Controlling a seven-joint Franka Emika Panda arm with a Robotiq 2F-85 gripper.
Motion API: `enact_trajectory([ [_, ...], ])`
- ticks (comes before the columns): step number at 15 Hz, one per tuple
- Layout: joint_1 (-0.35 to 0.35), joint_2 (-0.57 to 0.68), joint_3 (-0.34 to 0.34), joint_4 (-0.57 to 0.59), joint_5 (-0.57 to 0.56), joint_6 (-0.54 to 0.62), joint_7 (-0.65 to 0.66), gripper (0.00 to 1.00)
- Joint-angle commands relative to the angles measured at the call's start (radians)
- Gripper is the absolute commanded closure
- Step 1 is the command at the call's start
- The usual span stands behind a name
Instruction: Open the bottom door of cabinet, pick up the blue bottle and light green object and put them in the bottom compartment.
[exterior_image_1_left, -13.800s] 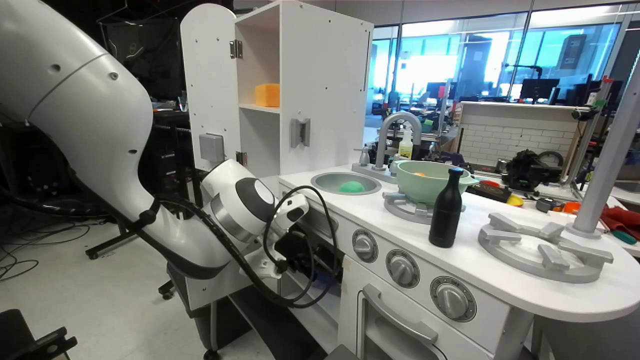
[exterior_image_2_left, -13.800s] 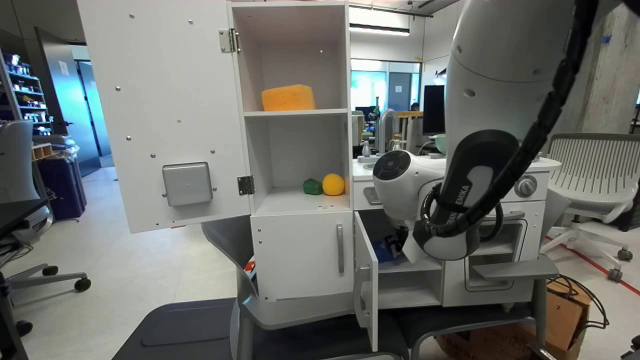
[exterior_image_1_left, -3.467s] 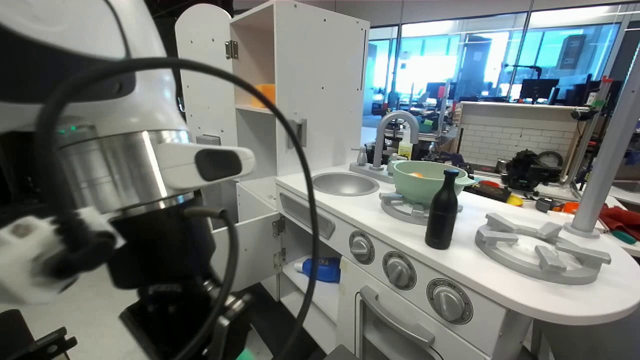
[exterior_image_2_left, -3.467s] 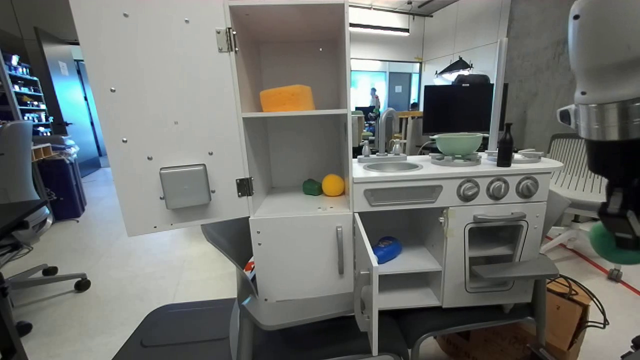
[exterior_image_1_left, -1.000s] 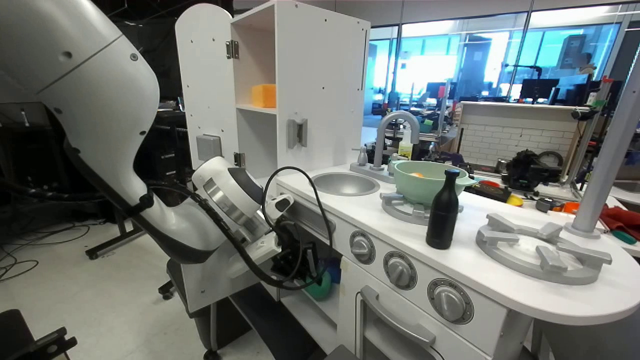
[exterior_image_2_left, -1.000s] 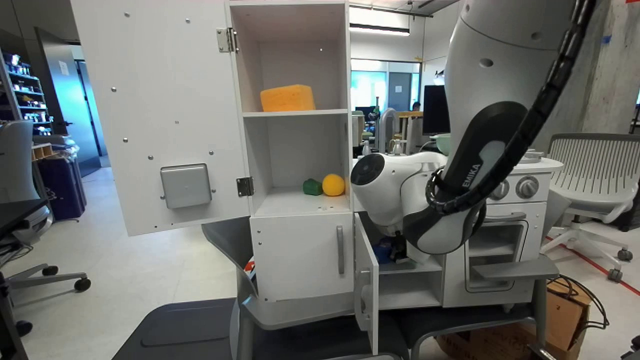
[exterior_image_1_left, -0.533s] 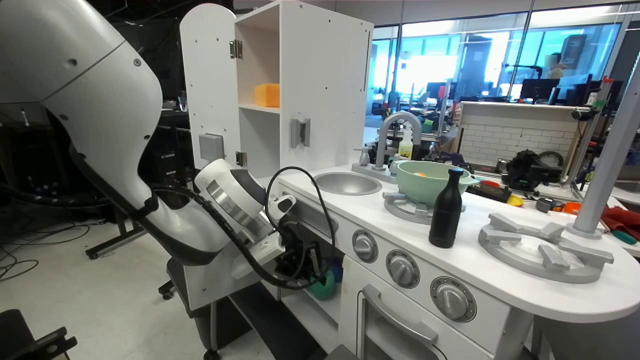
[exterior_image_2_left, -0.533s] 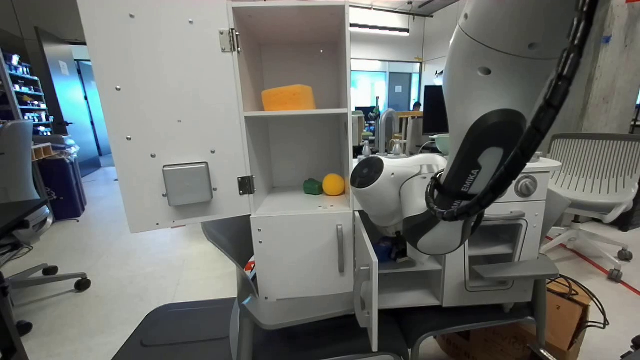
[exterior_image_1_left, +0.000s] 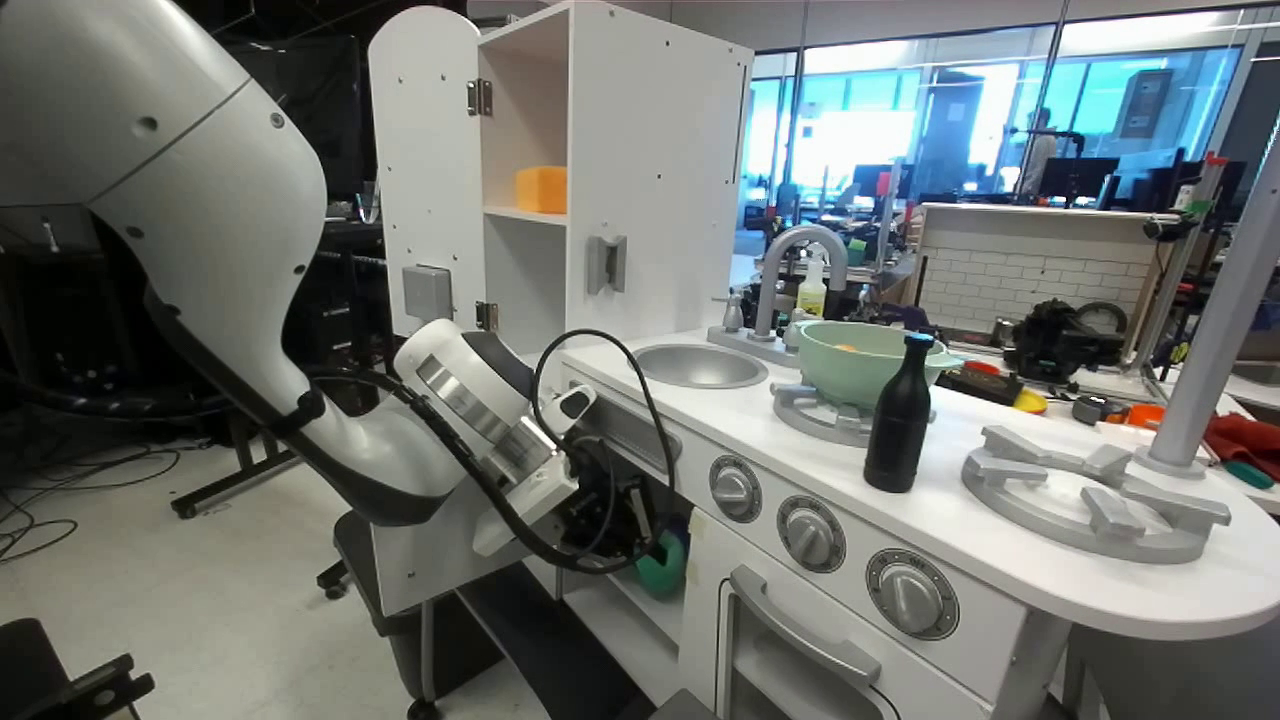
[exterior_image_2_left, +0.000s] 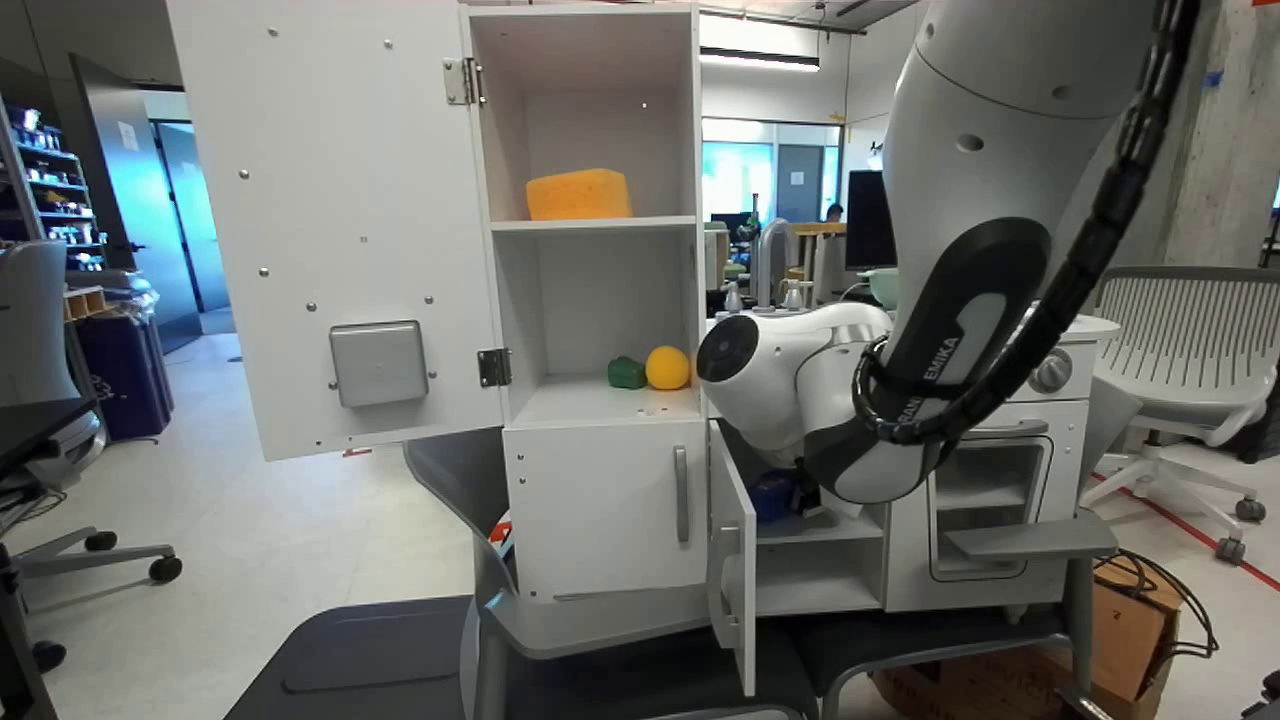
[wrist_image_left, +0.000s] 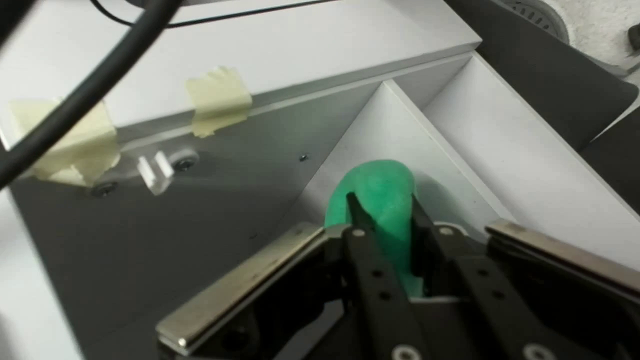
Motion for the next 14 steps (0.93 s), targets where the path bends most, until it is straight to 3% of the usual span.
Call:
enact_trajectory([
  [1,-0.029,0.029,-0.005,0.071,-0.036,-0.040,-0.006,0.49],
  [8,-0.029,0.031,0.003,0.063,-0.061,-0.044,0.010,0.01],
  [14,-0.031,0.010,0.019,0.037,-0.057,-0.038,-0.009,0.00],
])
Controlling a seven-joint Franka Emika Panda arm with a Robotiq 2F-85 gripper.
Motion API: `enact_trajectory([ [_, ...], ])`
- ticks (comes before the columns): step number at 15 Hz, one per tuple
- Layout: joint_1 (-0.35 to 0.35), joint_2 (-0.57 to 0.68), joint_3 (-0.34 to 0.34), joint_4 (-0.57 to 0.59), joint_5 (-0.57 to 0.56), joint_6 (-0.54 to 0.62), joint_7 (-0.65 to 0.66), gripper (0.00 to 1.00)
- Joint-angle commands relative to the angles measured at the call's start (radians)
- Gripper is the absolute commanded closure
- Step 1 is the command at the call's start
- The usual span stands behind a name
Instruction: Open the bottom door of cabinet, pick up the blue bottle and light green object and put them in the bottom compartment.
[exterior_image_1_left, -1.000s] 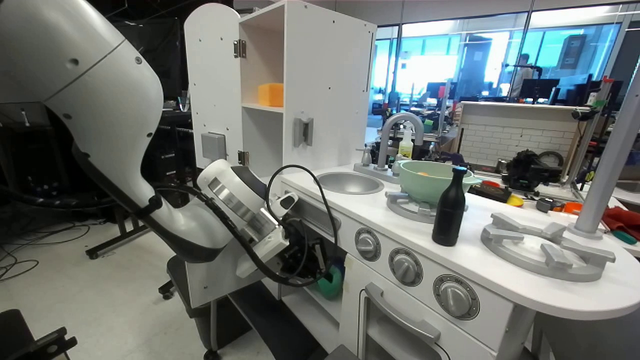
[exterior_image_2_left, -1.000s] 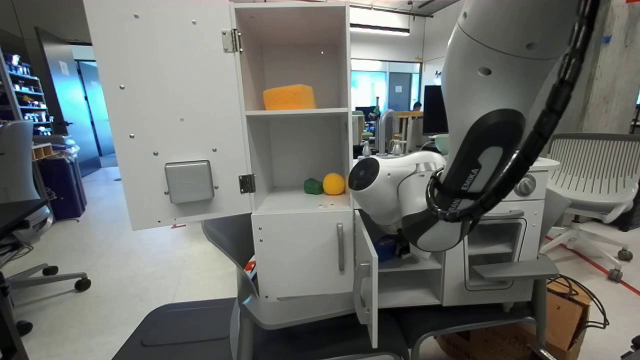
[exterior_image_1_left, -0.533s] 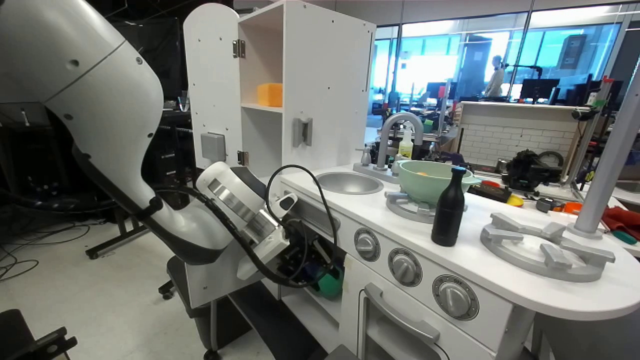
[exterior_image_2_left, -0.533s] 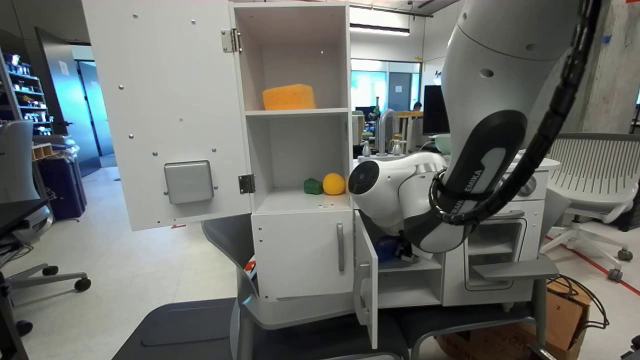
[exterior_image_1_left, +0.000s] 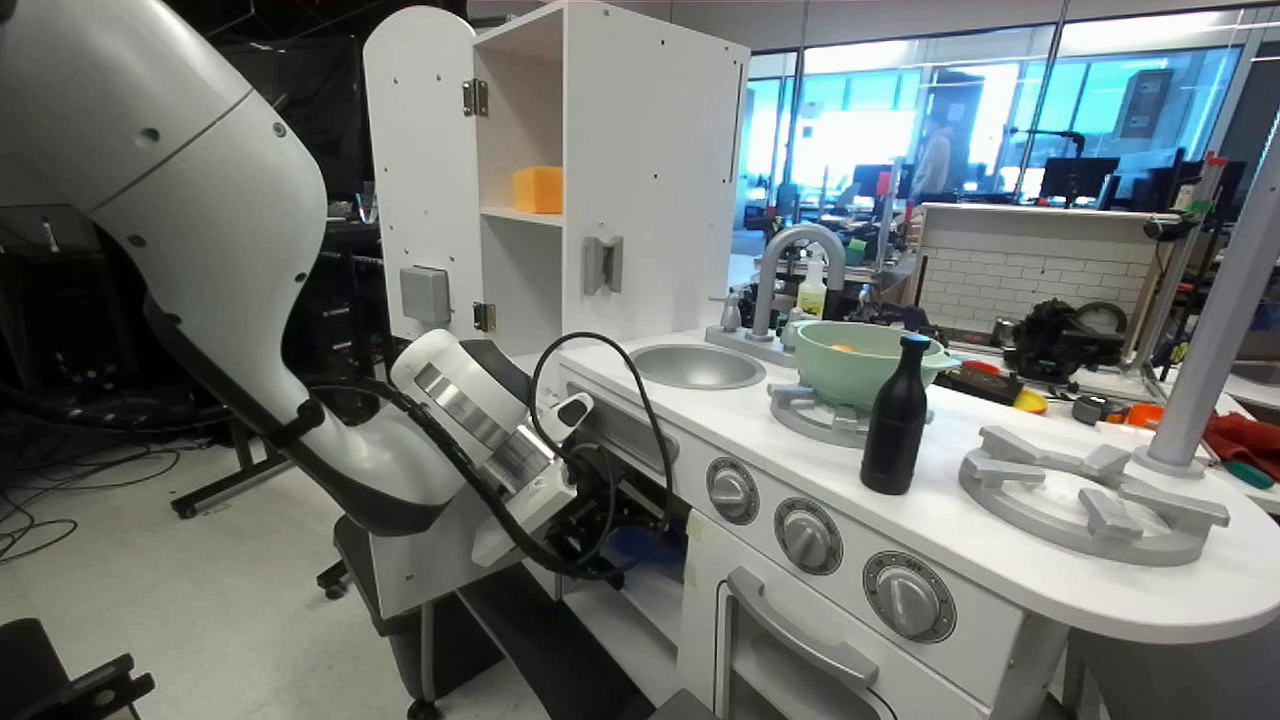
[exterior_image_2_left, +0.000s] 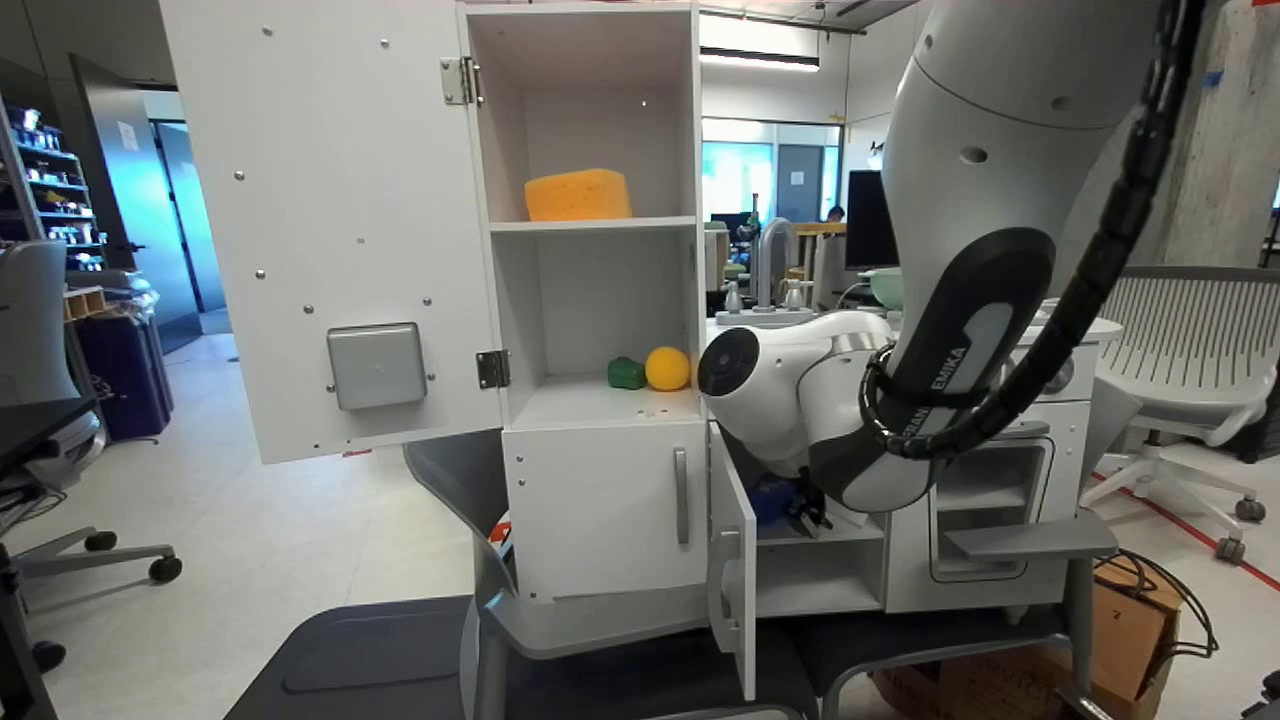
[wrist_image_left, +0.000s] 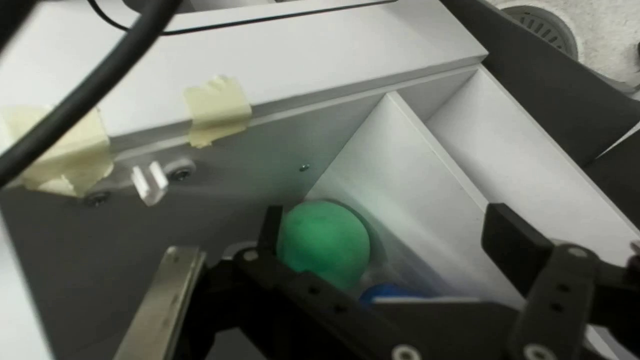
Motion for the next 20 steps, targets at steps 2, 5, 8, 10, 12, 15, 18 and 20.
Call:
enact_trajectory([
  [2,-0.056,-0.083,0.073,-0.044,0.000,-0.003,-0.115,0.00],
  [5,-0.098,-0.244,0.156,-0.237,0.019,0.053,-0.248,0.00],
  [8,-0.163,-0.379,0.250,-0.383,0.055,0.057,-0.399,0.00],
  [10,-0.213,-0.484,0.313,-0.489,0.105,0.025,-0.526,0.00],
  [12,-0.258,-0.589,0.372,-0.594,0.172,-0.003,-0.651,0.00],
  [15,-0.313,-0.747,0.461,-0.760,0.295,-0.041,-0.833,0.00],
  [18,-0.344,-0.905,0.525,-0.932,0.453,-0.073,-0.953,0.00],
  [20,-0.337,-1.019,0.533,-1.040,0.537,-0.066,-0.926,0.00],
])
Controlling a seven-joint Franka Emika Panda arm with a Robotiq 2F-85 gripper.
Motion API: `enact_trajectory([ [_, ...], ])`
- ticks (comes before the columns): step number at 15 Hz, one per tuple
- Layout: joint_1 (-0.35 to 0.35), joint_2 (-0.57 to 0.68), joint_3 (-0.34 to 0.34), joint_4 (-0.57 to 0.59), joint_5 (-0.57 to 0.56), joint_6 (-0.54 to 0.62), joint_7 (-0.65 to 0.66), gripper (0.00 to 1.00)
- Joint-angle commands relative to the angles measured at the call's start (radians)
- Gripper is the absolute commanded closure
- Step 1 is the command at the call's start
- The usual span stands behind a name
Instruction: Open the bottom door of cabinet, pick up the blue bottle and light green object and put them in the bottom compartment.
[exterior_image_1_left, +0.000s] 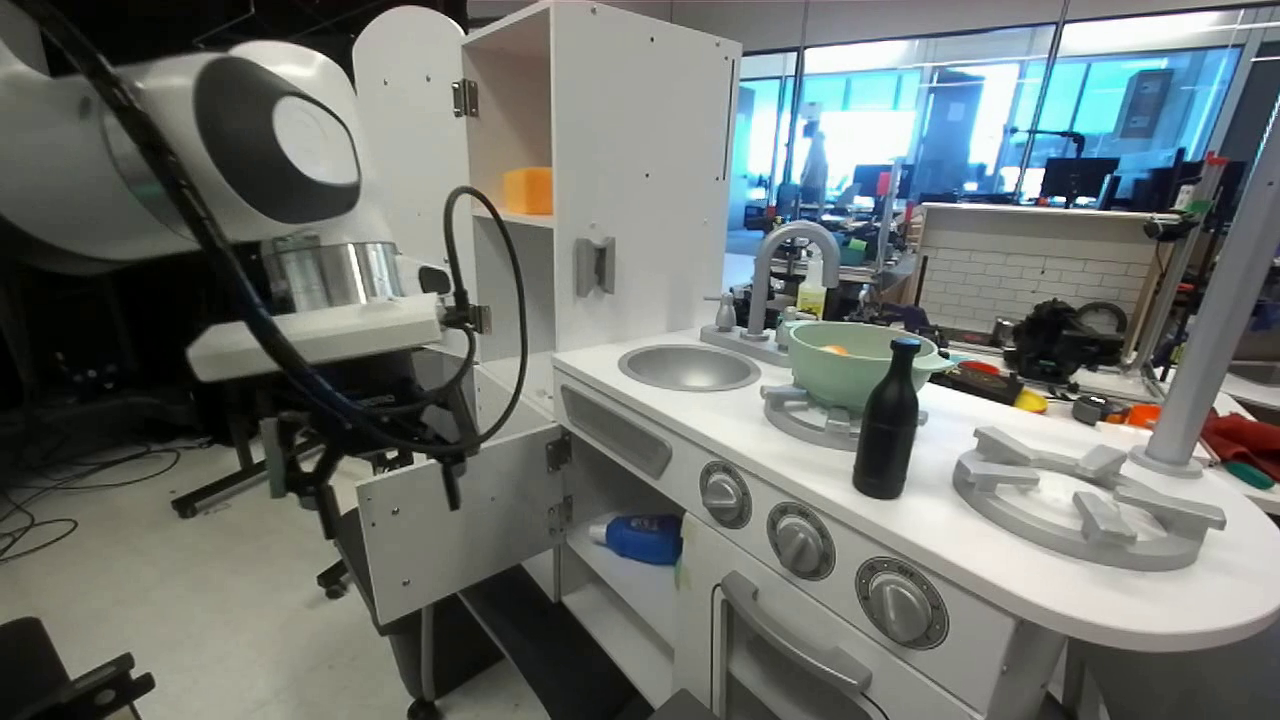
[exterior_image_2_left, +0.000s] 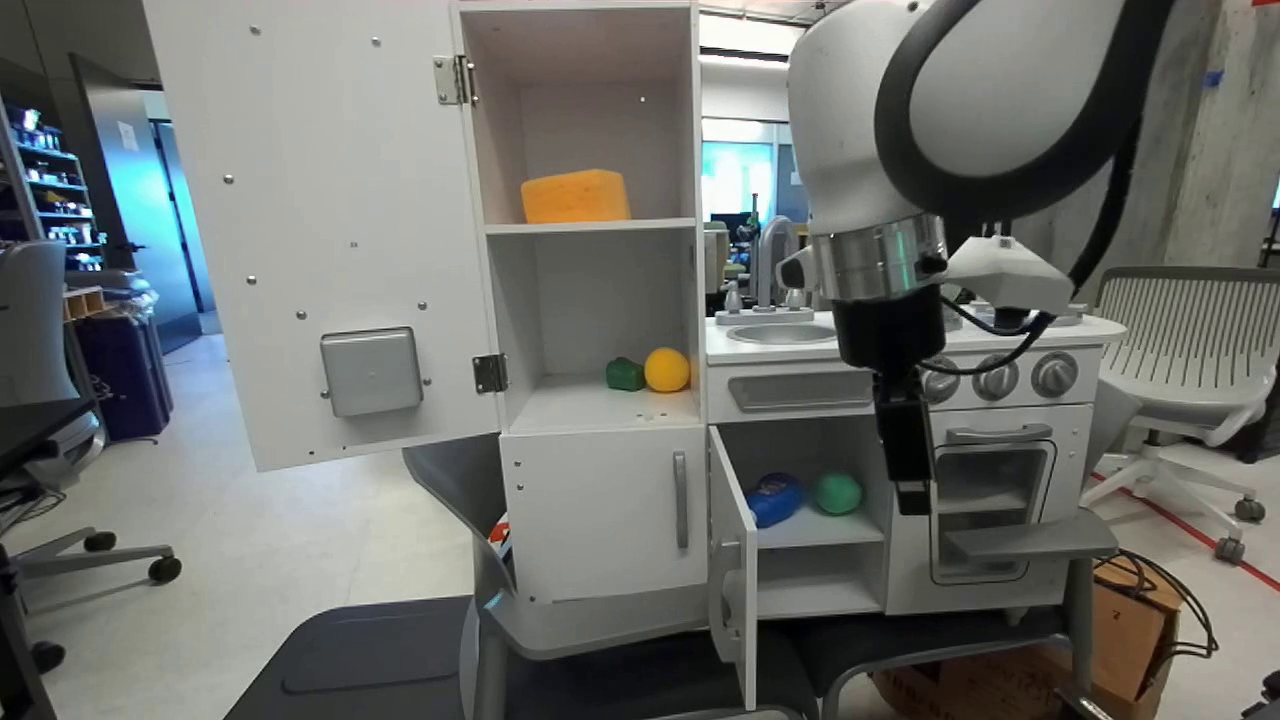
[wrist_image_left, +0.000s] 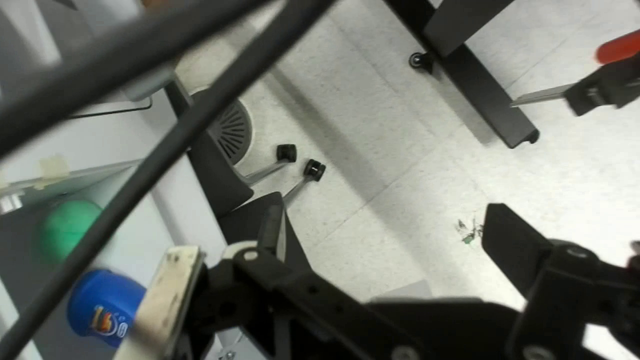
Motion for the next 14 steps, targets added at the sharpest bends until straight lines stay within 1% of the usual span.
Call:
enact_trajectory([
  [1,-0.008,-0.247,0.031,-0.237,0.144,0.010,0.023,0.00],
  [2,-0.009,-0.305,0.032,-0.294,0.185,0.027,0.040,0.00],
  [5,0.001,-0.481,0.034,-0.428,0.329,0.022,0.066,0.00],
  [8,0.029,-0.655,0.016,-0.521,0.476,-0.004,0.077,0.00],
  [9,0.041,-0.714,0.005,-0.536,0.531,-0.026,0.074,0.00],
  [11,0.055,-0.827,-0.012,-0.557,0.574,-0.078,0.096,0.00],
  [14,0.055,-1.003,-0.029,-0.547,0.563,-0.219,0.149,0.00],
])
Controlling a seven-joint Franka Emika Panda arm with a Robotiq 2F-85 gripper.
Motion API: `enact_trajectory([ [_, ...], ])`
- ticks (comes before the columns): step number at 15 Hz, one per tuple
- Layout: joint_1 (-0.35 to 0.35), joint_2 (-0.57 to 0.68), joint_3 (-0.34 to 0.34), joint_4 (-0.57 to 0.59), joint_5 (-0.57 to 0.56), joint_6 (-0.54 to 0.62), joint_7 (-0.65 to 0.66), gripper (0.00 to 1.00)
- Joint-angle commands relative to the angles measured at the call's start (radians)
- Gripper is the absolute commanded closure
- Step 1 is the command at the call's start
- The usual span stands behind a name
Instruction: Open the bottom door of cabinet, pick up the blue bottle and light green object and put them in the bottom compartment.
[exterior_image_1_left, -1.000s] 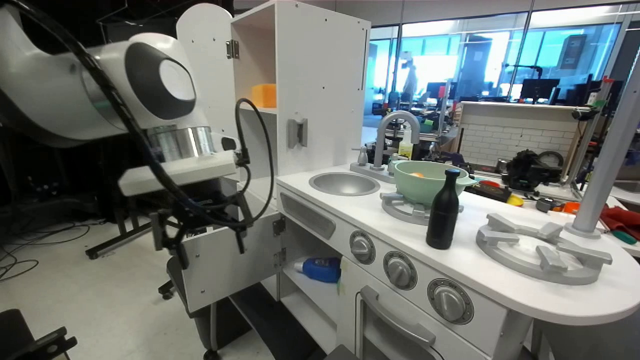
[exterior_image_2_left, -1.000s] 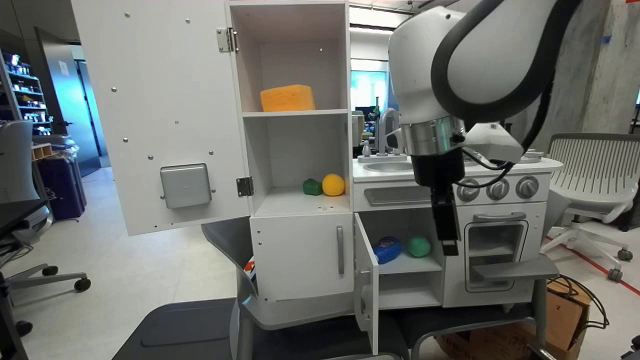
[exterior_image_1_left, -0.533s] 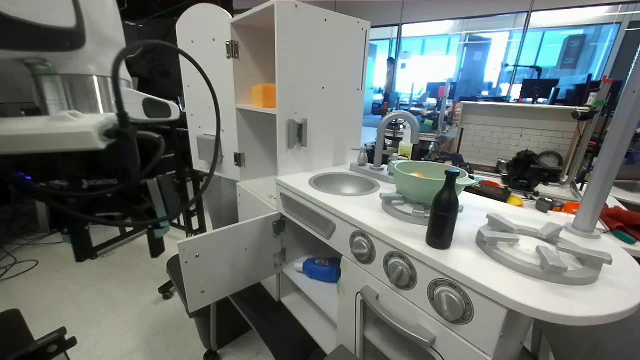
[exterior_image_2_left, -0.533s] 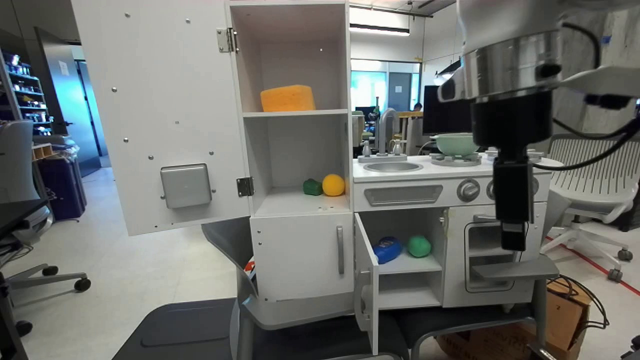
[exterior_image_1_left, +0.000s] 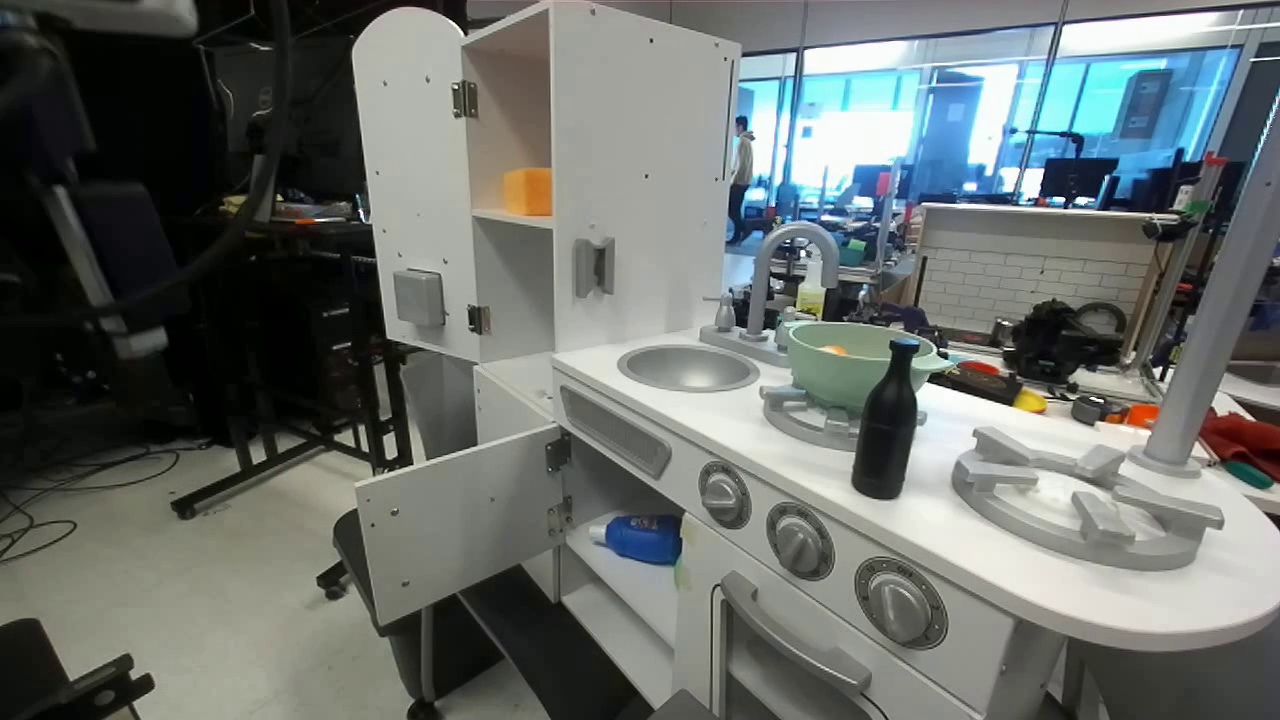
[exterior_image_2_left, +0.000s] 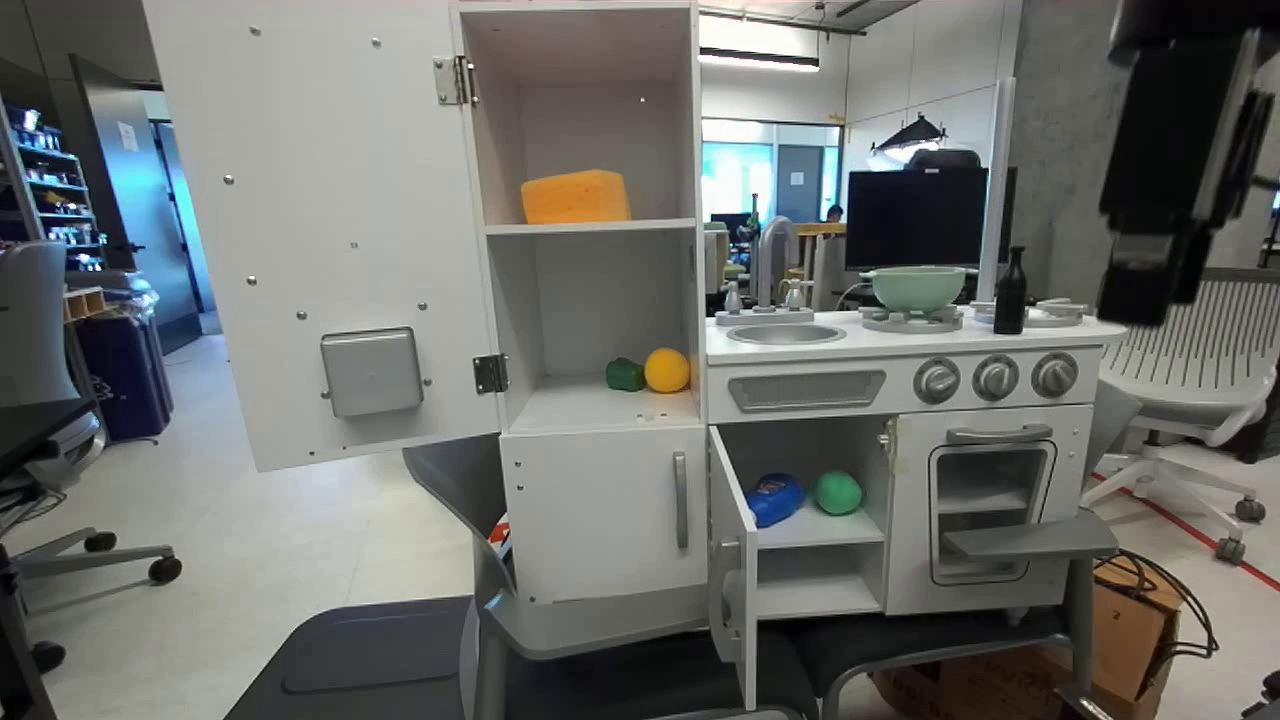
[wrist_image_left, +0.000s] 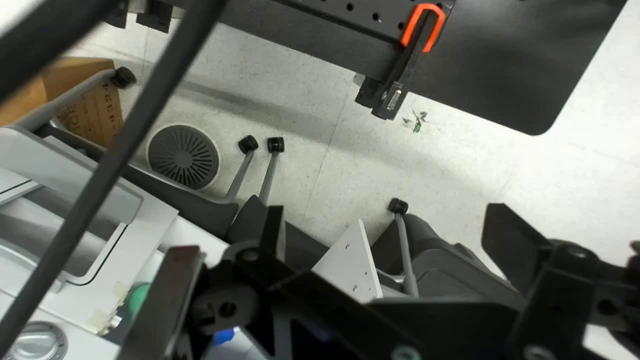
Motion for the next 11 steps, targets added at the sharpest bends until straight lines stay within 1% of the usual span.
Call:
enact_trajectory([
  [1,0.017,-0.253,-0.039,-0.006,0.008,-0.186,0.053,0.00],
  [2,0.012,-0.302,-0.044,0.015,-0.002,-0.246,0.063,0.00],
  [4,0.005,-0.369,-0.052,0.098,-0.019,-0.394,0.071,0.00],
  [5,-0.001,-0.348,-0.048,0.142,-0.059,-0.445,0.044,0.00],
  [6,0.004,-0.333,-0.047,0.175,-0.057,-0.479,0.043,0.00],
  [7,0.010,-0.359,-0.048,0.112,-0.038,-0.411,0.058,0.00],
  [8,0.010,-0.369,-0.047,0.138,-0.045,-0.447,0.057,0.00],
  [9,0.009,-0.368,-0.047,0.151,-0.048,-0.460,0.057,0.00],
  [11,0.009,-0.355,-0.047,0.154,-0.049,-0.460,0.057,0.00],
])
